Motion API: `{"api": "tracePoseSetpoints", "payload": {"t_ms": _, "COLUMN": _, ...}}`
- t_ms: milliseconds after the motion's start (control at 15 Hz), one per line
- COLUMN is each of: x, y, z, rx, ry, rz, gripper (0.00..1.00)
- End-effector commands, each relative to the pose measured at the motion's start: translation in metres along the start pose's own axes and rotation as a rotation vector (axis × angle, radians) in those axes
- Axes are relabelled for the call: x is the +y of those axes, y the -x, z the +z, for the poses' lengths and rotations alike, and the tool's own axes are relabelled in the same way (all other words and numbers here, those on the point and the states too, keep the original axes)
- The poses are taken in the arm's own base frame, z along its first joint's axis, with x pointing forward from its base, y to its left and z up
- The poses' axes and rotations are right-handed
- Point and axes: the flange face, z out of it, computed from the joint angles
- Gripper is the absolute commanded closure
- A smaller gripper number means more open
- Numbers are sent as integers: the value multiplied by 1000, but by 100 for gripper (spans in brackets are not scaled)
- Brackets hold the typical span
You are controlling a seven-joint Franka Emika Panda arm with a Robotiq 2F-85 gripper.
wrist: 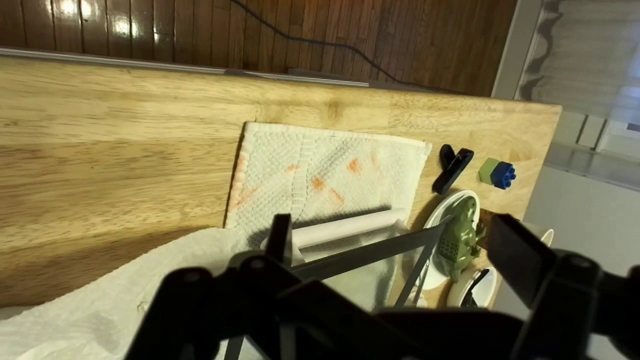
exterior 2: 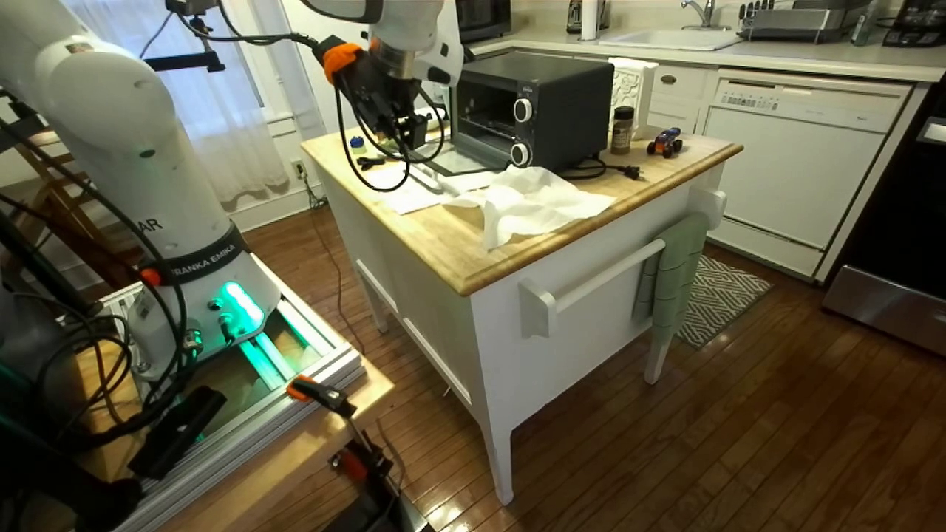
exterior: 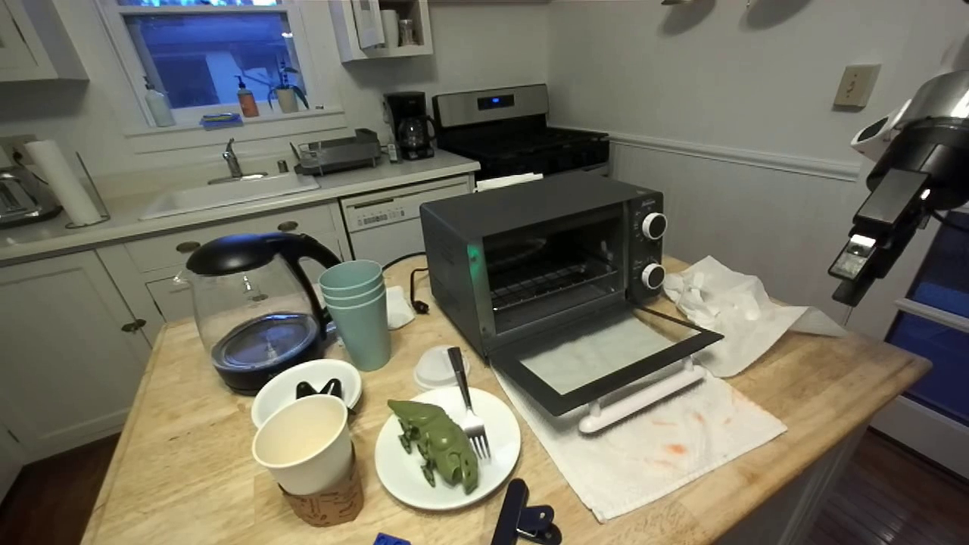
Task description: Close the oven door
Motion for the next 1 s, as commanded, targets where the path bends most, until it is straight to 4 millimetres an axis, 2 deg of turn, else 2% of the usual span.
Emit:
{"api": "tracePoseSetpoints", "payload": {"t_ms": 0, "x": 10, "y": -8, "z": 3, "rx": -12, "ry": -46, "rz": 53, "gripper": 0}}
{"api": "tracePoseSetpoints", "payload": {"t_ms": 133, "x": 27, "y": -13, "z": 2, "rx": 21, "ry": -81, "rz": 104, "gripper": 0}}
{"api": "tracePoseSetpoints", "payload": {"t_ms": 200, "x": 36, "y": -15, "z": 1, "rx": 47, "ry": -94, "rz": 131, "gripper": 3}}
{"api": "tracePoseSetpoints", "payload": {"t_ms": 267, "x": 45, "y": -17, "z": 0, "rx": 71, "ry": -108, "rz": 155, "gripper": 26}}
{"api": "tracePoseSetpoints", "payload": {"t_ms": 400, "x": 62, "y": -22, "z": -2, "rx": 109, "ry": -146, "rz": 206, "gripper": 31}}
{"api": "tracePoseSetpoints", "payload": {"t_ms": 667, "x": 91, "y": -28, "z": 7, "rx": 108, "ry": -219, "rz": 304, "gripper": 59}}
{"api": "tracePoseSetpoints", "payload": {"t_ms": 933, "x": 111, "y": -34, "z": 30, "rx": 75, "ry": -244, "rz": 383, "gripper": 87}}
